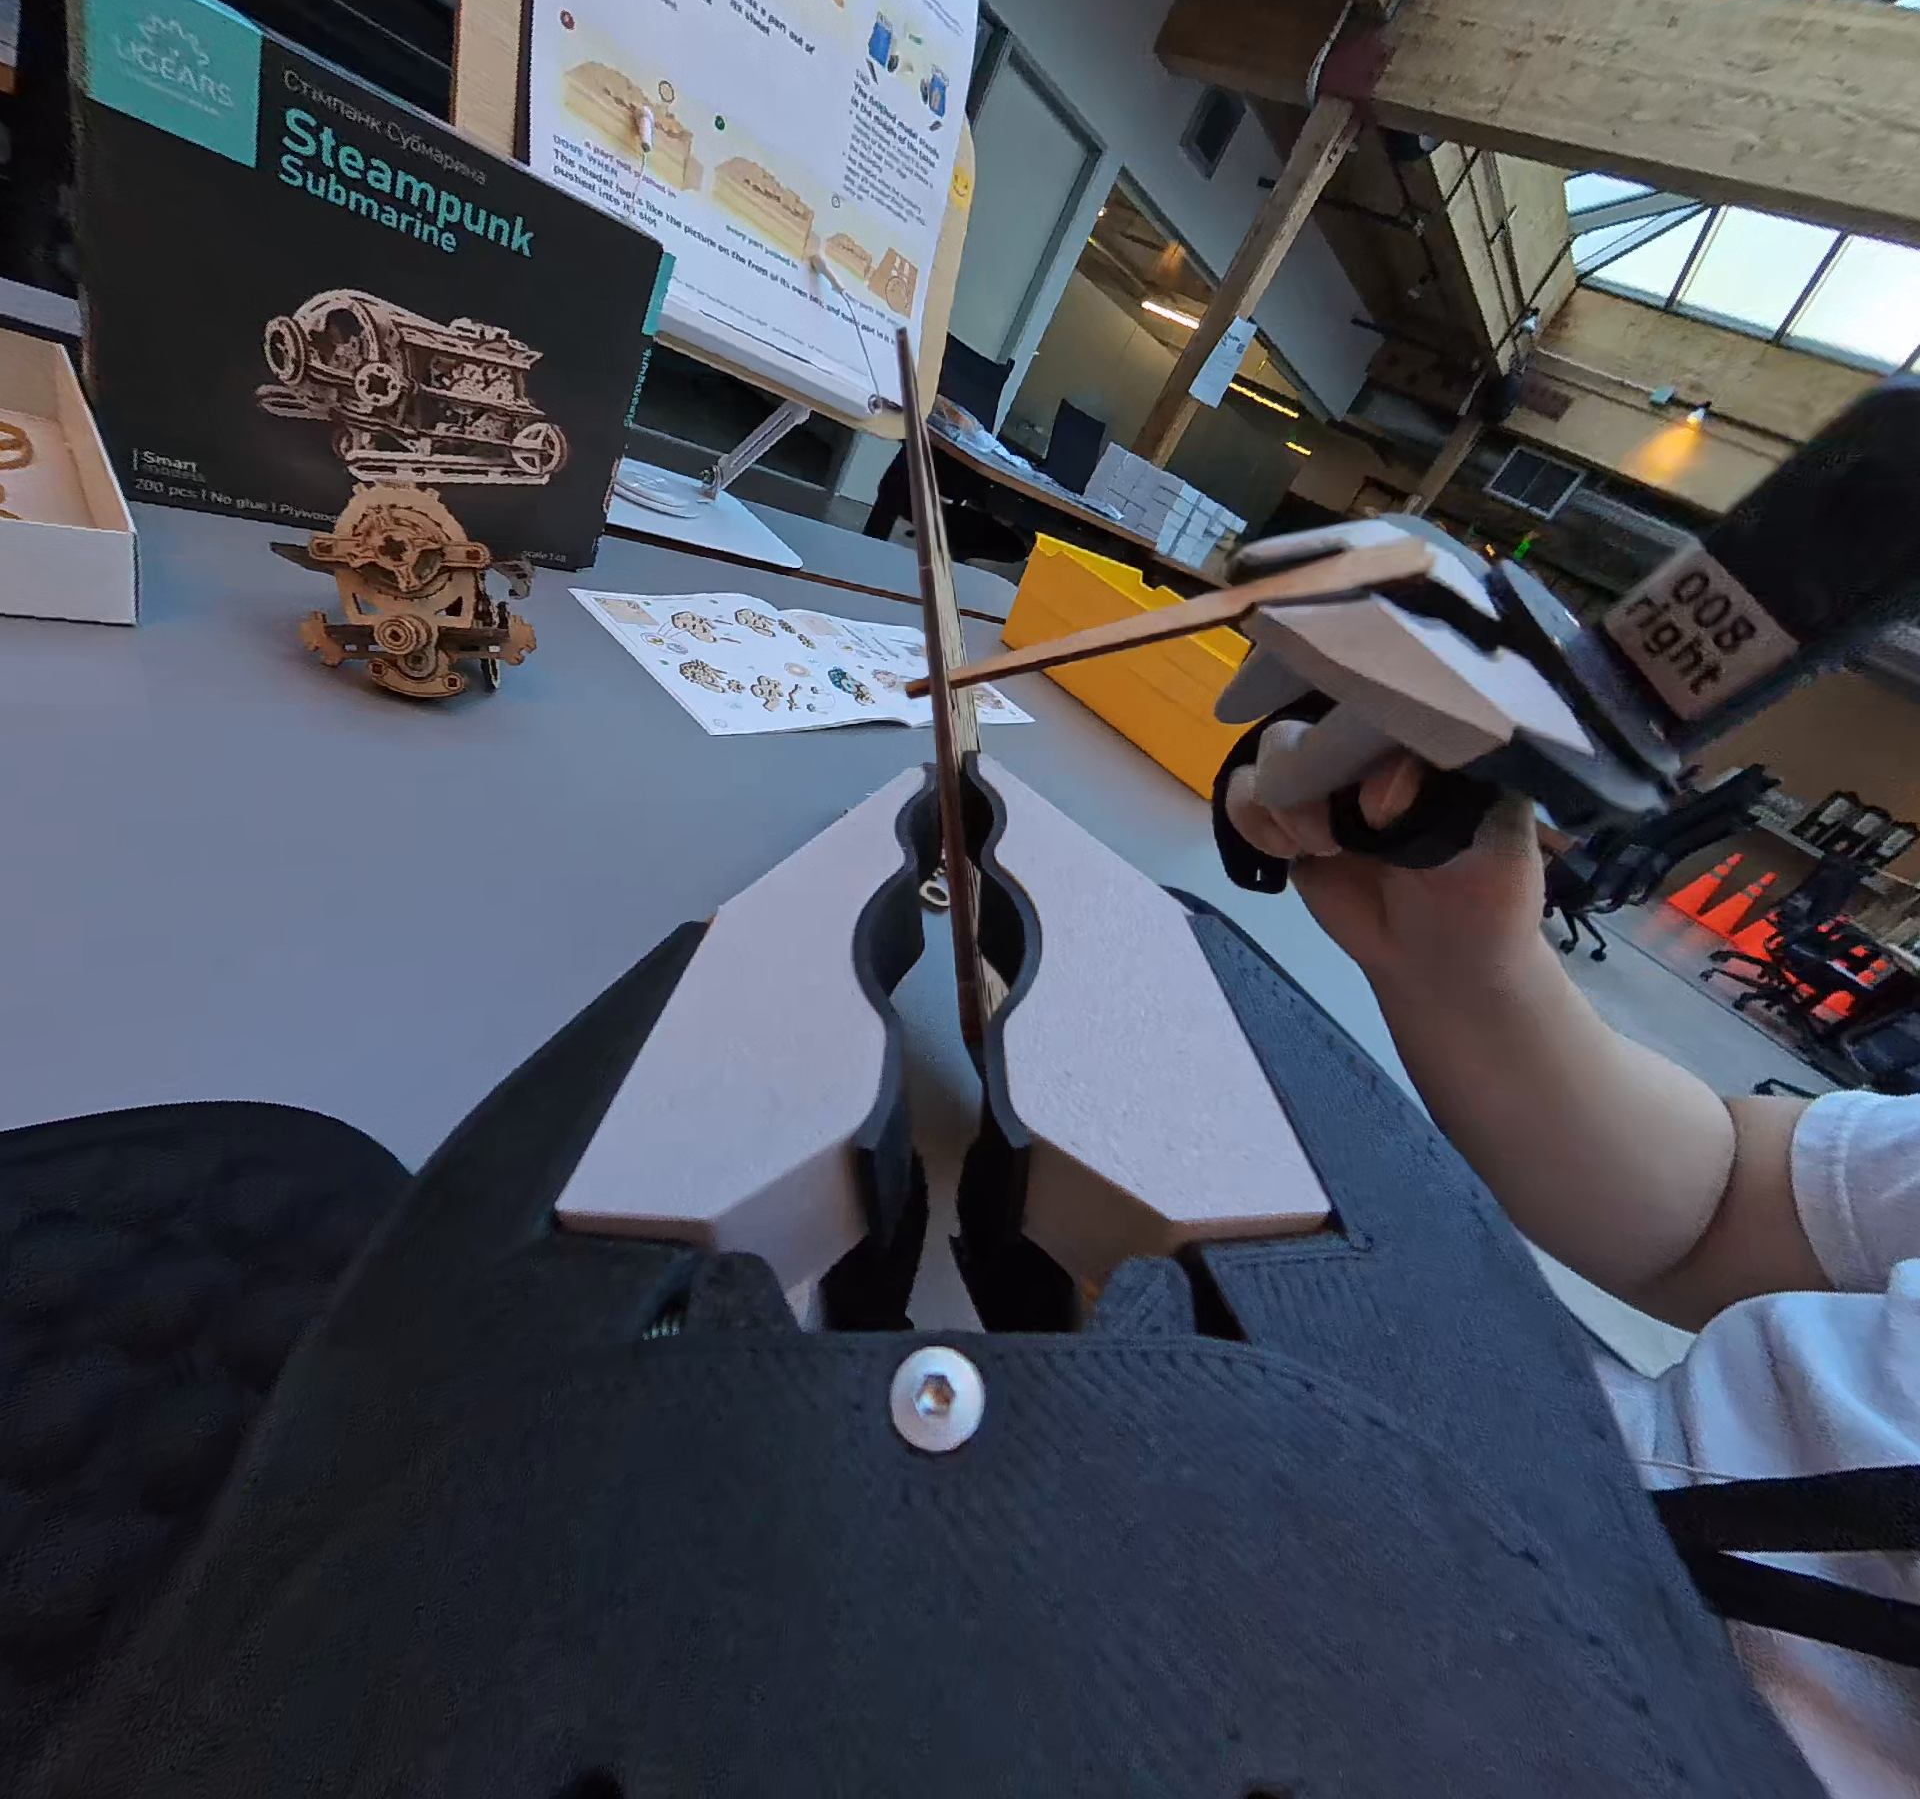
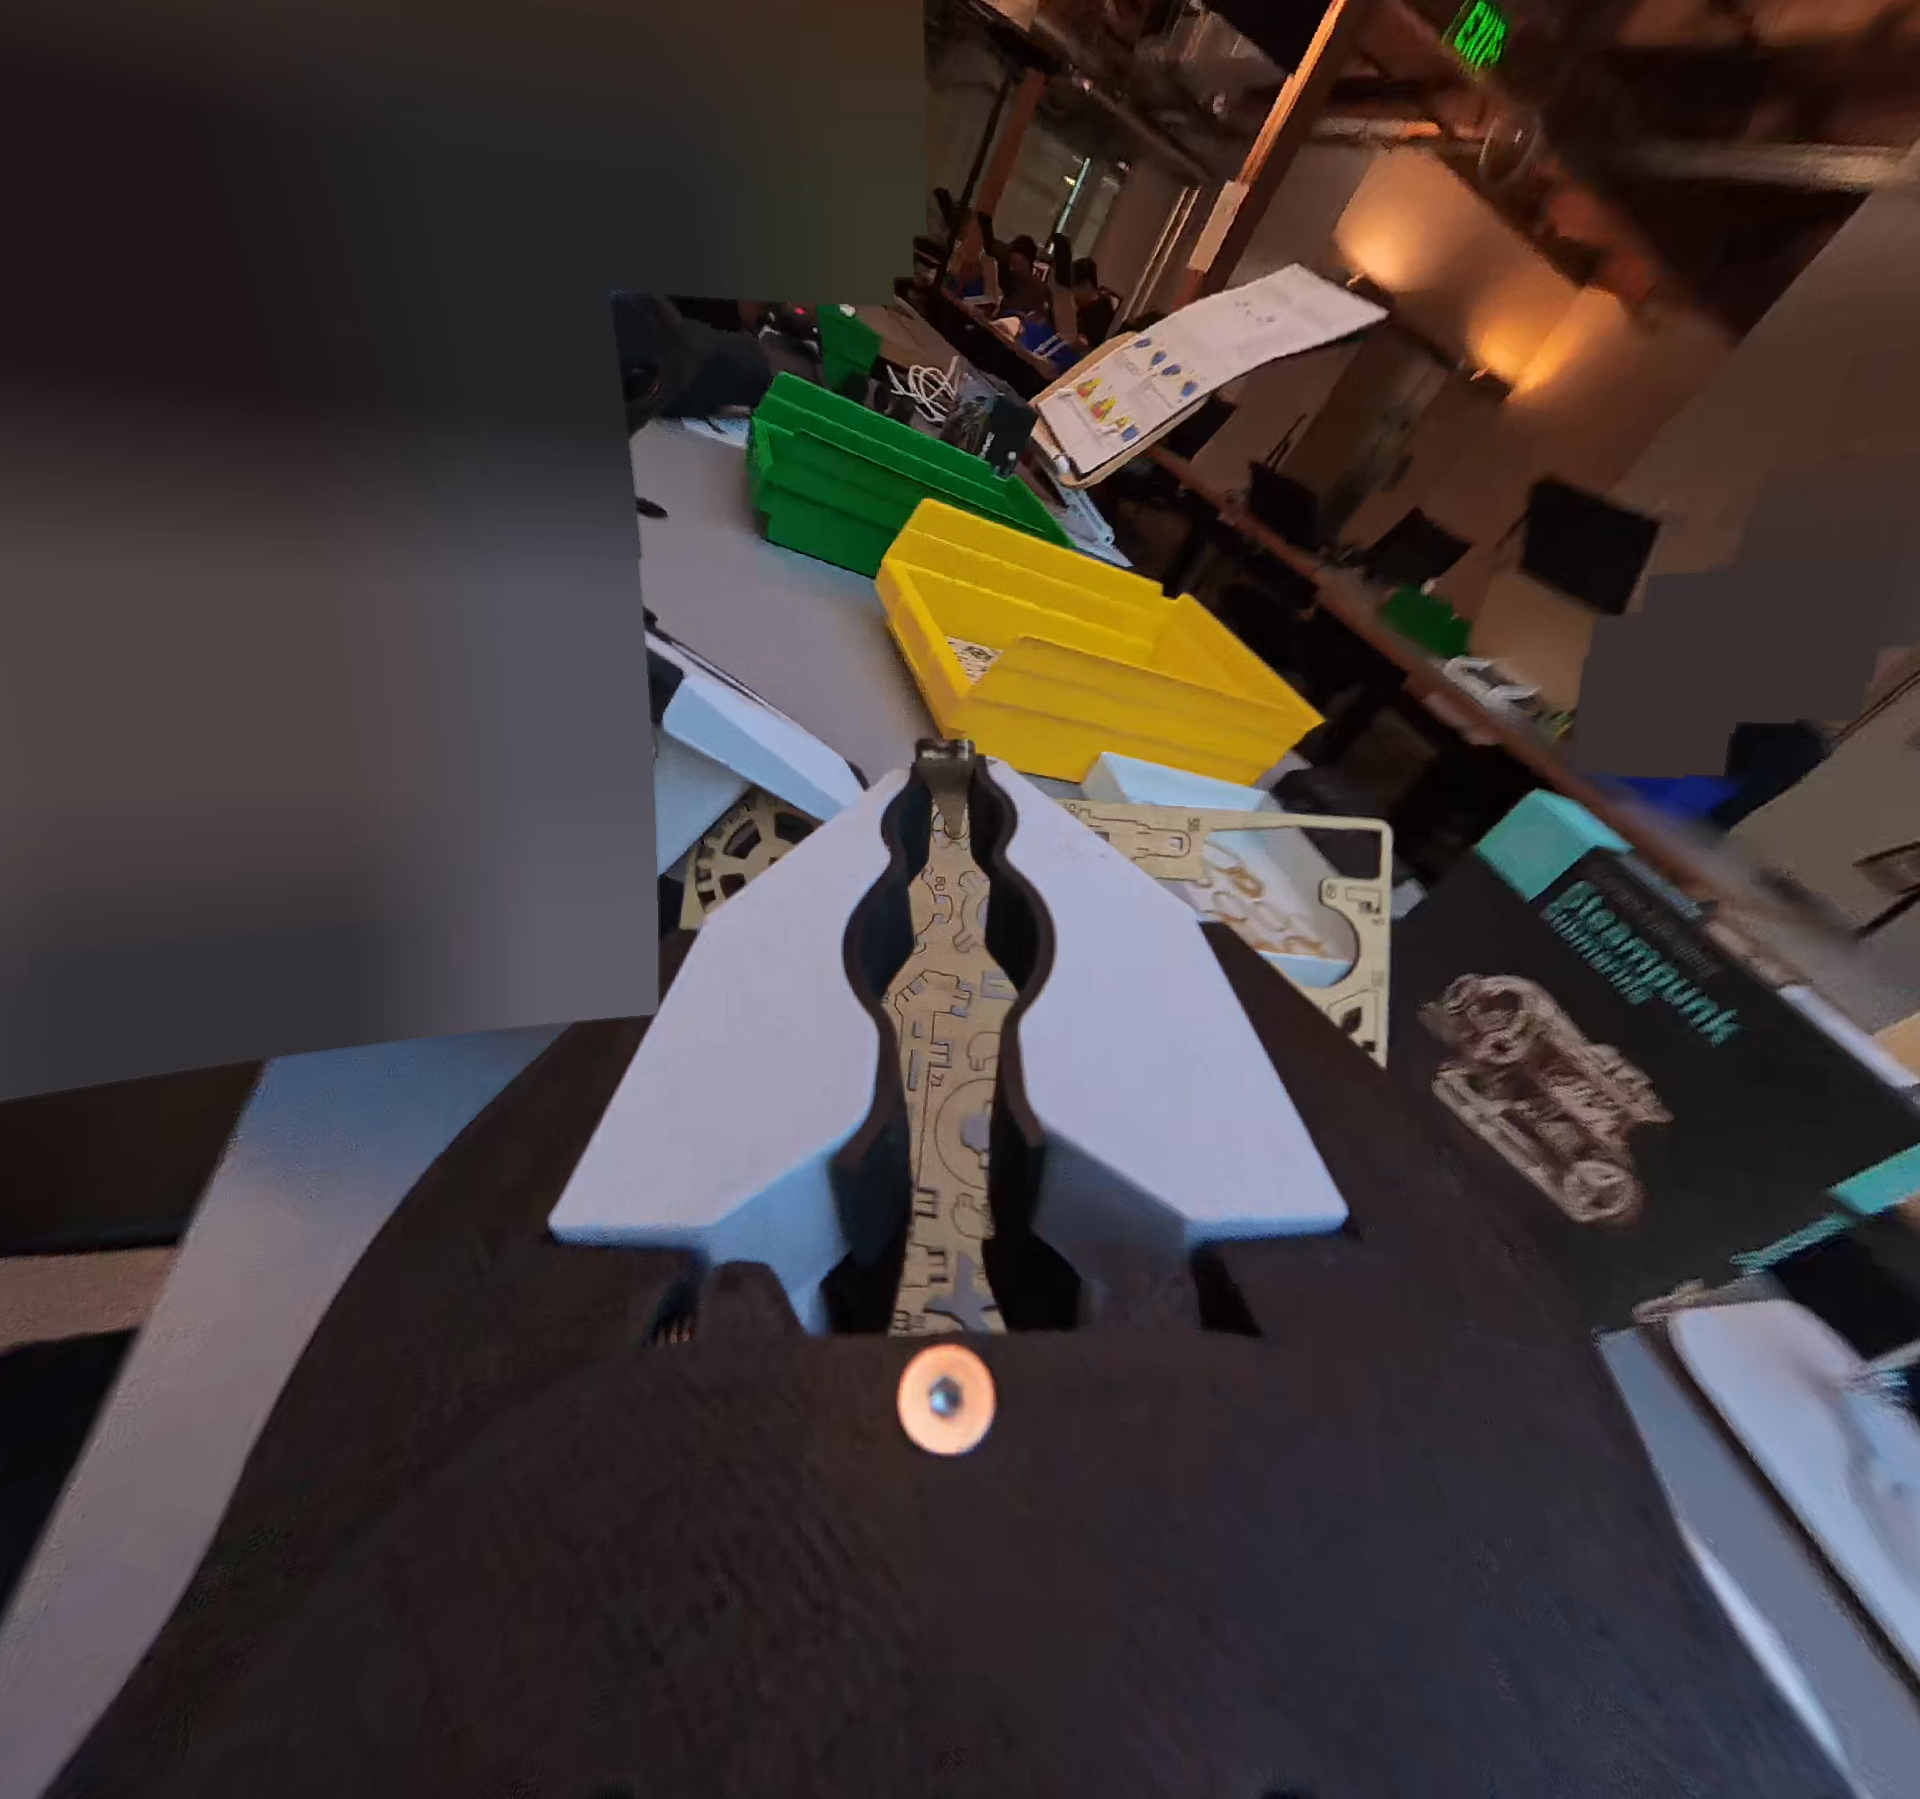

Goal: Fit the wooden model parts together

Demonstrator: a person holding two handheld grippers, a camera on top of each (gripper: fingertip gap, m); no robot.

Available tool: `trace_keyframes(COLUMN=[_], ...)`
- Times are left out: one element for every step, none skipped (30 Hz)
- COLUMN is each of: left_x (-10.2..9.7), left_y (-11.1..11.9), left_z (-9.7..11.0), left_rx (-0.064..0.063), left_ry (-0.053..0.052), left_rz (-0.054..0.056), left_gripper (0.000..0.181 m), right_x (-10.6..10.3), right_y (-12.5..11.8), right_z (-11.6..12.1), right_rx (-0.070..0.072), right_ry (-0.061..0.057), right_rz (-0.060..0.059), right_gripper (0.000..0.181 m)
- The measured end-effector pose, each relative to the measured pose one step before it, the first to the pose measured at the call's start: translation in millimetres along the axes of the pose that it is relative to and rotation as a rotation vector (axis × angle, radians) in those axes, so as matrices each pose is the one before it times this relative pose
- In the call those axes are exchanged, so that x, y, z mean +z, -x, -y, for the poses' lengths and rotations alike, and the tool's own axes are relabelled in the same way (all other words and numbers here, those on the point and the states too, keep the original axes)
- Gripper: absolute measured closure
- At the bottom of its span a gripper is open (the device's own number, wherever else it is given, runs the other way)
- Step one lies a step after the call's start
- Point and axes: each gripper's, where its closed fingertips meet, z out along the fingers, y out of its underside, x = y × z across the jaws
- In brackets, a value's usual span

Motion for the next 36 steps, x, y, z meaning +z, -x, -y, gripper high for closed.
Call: trace_keyframes(left_x=[-0.42,0.20,0.02,-0.40,-0.47,-0.66,-0.61,-0.25,0.01,0.53,0.88,0.67,-0.14,-0.44,-0.83,-1.06,-0.60,-0.14,0.23,0.52,1.20,1.09,1.01,0.91,0.90,0.98,0.82,0.41,-0.30,-1.08,-1.24,-1.16,-1.17,-0.75,-0.11,-0.07], left_y=[-0.23,0.87,2.01,2.33,1.03,0.01,-0.31,-0.58,-1.06,-0.73,-0.17,0.00,-0.12,-0.26,-0.22,-0.62,-0.95,-0.93,-1.12,-1.28,-0.33,0.38,1.09,2.28,2.46,1.90,1.67,2.33,2.55,0.79,-0.55,-1.61,-1.49,-1.20,-0.55,-0.16], left_z=[1.26,-0.11,-0.37,-0.40,-0.36,0.03,0.05,0.09,0.00,-0.67,-1.25,-0.82,-0.18,-0.13,0.25,0.57,0.03,-0.03,0.11,0.31,-0.03,0.06,-0.01,-0.40,-0.91,-1.68,-1.93,-1.98,-1.50,-0.13,0.14,0.76,0.93,0.74,0.37,0.77], left_rx=[-0.0098,0.0037,0.0091,0.0059,-0.0017,-0.0118,-0.0144,-0.0108,-0.0025,0.0071,0.0118,0.0088,0.0026,-0.0013,-0.0008,0.0030,0.0047,0.0061,0.0023,-0.0039,-0.0064,-0.0089,-0.0100,-0.0053,0.0000,0.0019,0.0042,0.0100,0.0080,-0.0035,-0.0121,-0.0110,-0.0103,-0.0060,-0.0028,-0.0007], left_ry=[-0.0030,0.0033,0.0027,0.0016,-0.0011,-0.0043,-0.0057,-0.0049,-0.0008,0.0064,0.0096,0.0065,0.0005,0.0000,-0.0029,-0.0050,-0.0010,0.0009,-0.0004,-0.0016,0.0003,0.0010,0.0024,0.0032,0.0056,0.0111,0.0142,0.0118,0.0067,-0.0043,-0.0073,-0.0104,-0.0094,-0.0054,-0.0010,-0.0037], left_rz=[-0.0064,0.0052,0.0160,0.0165,0.0046,-0.0061,-0.0104,-0.0116,-0.0093,-0.0022,0.0039,0.0027,-0.0022,-0.0055,-0.0044,-0.0043,-0.0020,0.0005,-0.0018,-0.0057,-0.0024,-0.0005,0.0019,0.0107,0.0134,0.0131,0.0144,0.0209,0.0209,0.0046,-0.0096,-0.0168,-0.0136,-0.0109,-0.0054,-0.0023], left_gripper=[0.181,0.181,0.180,0.180,0.180,0.180,0.180,0.181,0.181,0.181,0.180,0.180,0.180,0.180,0.180,0.181,0.180,0.180,0.180,0.181,0.180,0.181,0.181,0.181,0.181,0.180,0.180,0.179,0.179,0.179,0.179,0.180,0.180,0.180,0.180,0.180], right_x=[0.93,1.91,2.30,1.43,-0.02,-0.83,-1.25,-1.29,-1.16,-0.78,0.08,0.22,0.46,0.40,-0.02,-0.58,-1.23,-2.19,-2.57,-2.05,-1.11,0.37,2.42,4.10,5.03,5.60,5.61,5.00,3.36,1.21,-0.94,-2.23,-2.98,-3.02,-3.14,-3.18], right_y=[4.23,2.65,0.49,-1.16,-2.56,-2.89,-2.69,-1.01,0.10,0.42,0.86,0.01,-1.45,-2.91,-3.84,-3.35,-2.88,-1.89,-0.70,0.23,1.74,3.05,3.10,2.96,2.27,1.55,0.10,-1.35,-2.62,-3.00,-3.22,-1.91,-0.98,-0.66,0.11,1.24], right_z=[0.14,-1.20,-2.53,-1.65,-0.46,-0.53,-1.28,-0.14,0.36,-1.07,-0.79,-0.05,0.55,0.48,-0.46,-0.83,-1.43,-0.98,-0.63,-0.40,0.20,0.52,0.10,0.15,1.53,1.61,0.52,-1.13,0.28,1.21,0.42,0.16,-0.87,-2.32,-3.09,-2.56], right_rx=[-0.0903,-0.0475,0.0037,0.0413,0.0600,0.0659,0.0559,0.0323,0.0006,-0.0290,-0.0319,-0.0177,0.0130,0.0499,0.0731,0.0811,0.0733,0.0495,0.0277,0.0069,-0.0397,-0.0791,-0.0907,-0.0964,-0.0832,-0.0554,-0.0271,0.0104,0.0369,0.0573,0.0571,0.0416,0.0327,0.0309,0.0125,-0.0162], right_ry=[0.0137,0.0210,0.0266,0.0157,0.0027,0.0002,0.0015,-0.0089,-0.0107,0.0029,0.0087,0.0120,0.0090,0.0045,0.0034,-0.0053,-0.0133,-0.0256,-0.0344,-0.0358,-0.0327,-0.0154,0.0187,0.0470,0.0569,0.0621,0.0651,0.0657,0.0378,0.0151,0.0065,-0.0121,-0.0254,-0.0347,-0.0415,-0.0546], right_rz=[-0.0261,-0.0206,-0.0097,0.0033,0.0111,0.0168,0.0166,0.0160,0.0092,0.0014,0.0031,0.0095,0.0208,0.0362,0.0496,0.0583,0.0505,0.0313,0.0121,-0.0102,-0.0341,-0.0470,-0.0461,-0.0355,-0.0201,-0.0009,0.0171,0.0326,0.0405,0.0479,0.0464,0.0415,0.0313,0.0192,0.0075,-0.0102], right_gripper=[0.175,0.175,0.175,0.175,0.175,0.175,0.175,0.176,0.175,0.175,0.175,0.175,0.175,0.175,0.175,0.175,0.175,0.176,0.176,0.176,0.176,0.176,0.176,0.176,0.175,0.175,0.175,0.175,0.175,0.175,0.175,0.175,0.175,0.176,0.176,0.176])
